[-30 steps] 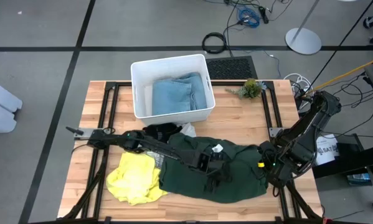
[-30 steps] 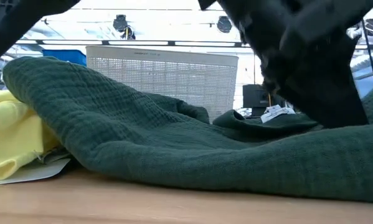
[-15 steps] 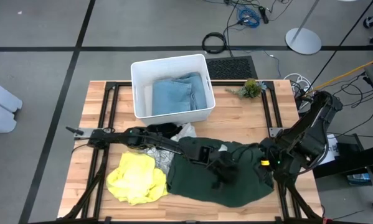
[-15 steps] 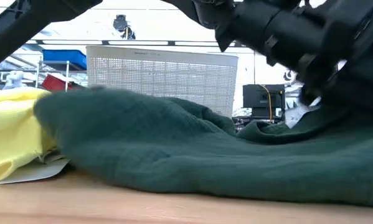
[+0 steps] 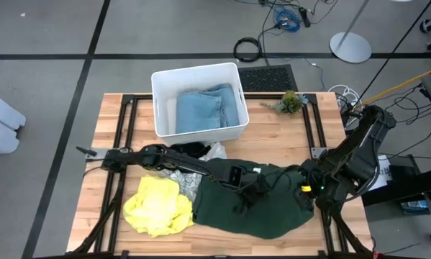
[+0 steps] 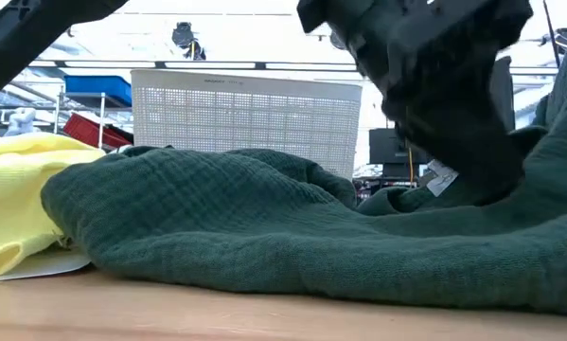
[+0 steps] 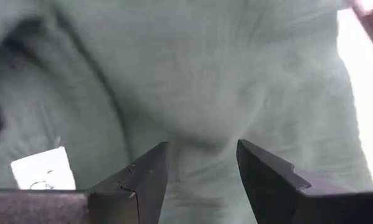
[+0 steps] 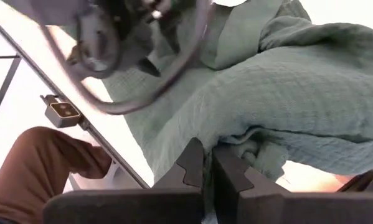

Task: Fold laundry
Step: Fold the green polo shirt

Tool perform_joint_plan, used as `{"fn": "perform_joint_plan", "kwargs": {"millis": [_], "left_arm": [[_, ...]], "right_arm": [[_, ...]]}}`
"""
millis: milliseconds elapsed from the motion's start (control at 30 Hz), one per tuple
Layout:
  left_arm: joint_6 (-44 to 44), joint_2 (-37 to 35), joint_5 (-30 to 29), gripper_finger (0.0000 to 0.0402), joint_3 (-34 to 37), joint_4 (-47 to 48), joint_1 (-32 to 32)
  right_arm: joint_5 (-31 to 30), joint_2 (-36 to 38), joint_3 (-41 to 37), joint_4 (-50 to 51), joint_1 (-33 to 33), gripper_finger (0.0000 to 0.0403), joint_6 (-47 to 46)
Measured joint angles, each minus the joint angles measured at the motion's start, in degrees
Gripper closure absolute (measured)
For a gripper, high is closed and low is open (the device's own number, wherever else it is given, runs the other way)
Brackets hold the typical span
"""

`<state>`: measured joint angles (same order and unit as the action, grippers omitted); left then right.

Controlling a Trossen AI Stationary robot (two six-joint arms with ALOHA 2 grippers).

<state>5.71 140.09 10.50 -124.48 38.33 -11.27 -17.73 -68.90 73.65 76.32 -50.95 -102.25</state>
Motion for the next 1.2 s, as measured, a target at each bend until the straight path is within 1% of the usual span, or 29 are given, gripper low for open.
{"fn": "perform_joint_plan", "kwargs": {"millis": [100, 200, 333, 433, 533, 700, 800, 867, 967, 1067, 1200], "left_arm": [[0.6, 0.8, -0.8, 0.0204, 0.1, -2.8, -0.2], [0.7, 0.8, -3.0, 0.0204, 0.1, -4.0, -0.2], [0.7, 0.8, -4.2, 0.0204, 0.1, -5.8, 0.1], [0.7, 0.8, -4.3, 0.0204, 0.1, -8.7, 0.5], [0.6, 0.8, -4.4, 0.0204, 0.1, -13.2, 0.9], [0.5, 0.8, -4.4, 0.0204, 0.1, -23.7, 1.5], [-0.8, 0.9, -5.1, 0.0204, 0.1, -26.1, 2.0], [-0.9, 1.2, -5.3, 0.0204, 0.0, -24.1, 2.3], [-0.8, 1.5, -5.4, 0.0204, 0.0, -15.9, 2.8], [-0.6, 1.3, -5.4, 0.0204, 0.0, -7.0, 3.5], [-0.3, 0.8, -6.2, 0.0204, 0.0, 4.3, 4.6]], "right_arm": [[-0.3, 0.2, 0.0, -2.5, 0.0, 0.0402, 2.2], [-2.1, 0.5, 0.5, -5.4, 0.0, 0.0402, 5.3], [-4.5, 0.6, 3.2, -8.7, 0.7, 0.0402, 11.2], [-4.8, 0.5, 5.5, -9.6, 1.7, 0.0402, 15.3], [-4.9, 0.5, 7.8, -10.4, 2.5, 0.0402, 18.8], [-5.1, 0.6, 10.9, -12.8, 3.6, 0.0402, 24.2], [-5.0, 0.6, 11.3, -13.9, 4.6, 0.0402, 25.3], [-4.8, 0.5, 11.3, -13.4, 4.9, 0.0402, 25.2], [-4.2, 0.2, 11.3, -11.2, 4.9, 0.0402, 23.6], [-3.0, 0.0, 11.3, -10.2, 4.9, 0.0402, 22.7], [-2.9, 0.0, 11.3, -9.9, 4.9, 0.0402, 22.5]]}}
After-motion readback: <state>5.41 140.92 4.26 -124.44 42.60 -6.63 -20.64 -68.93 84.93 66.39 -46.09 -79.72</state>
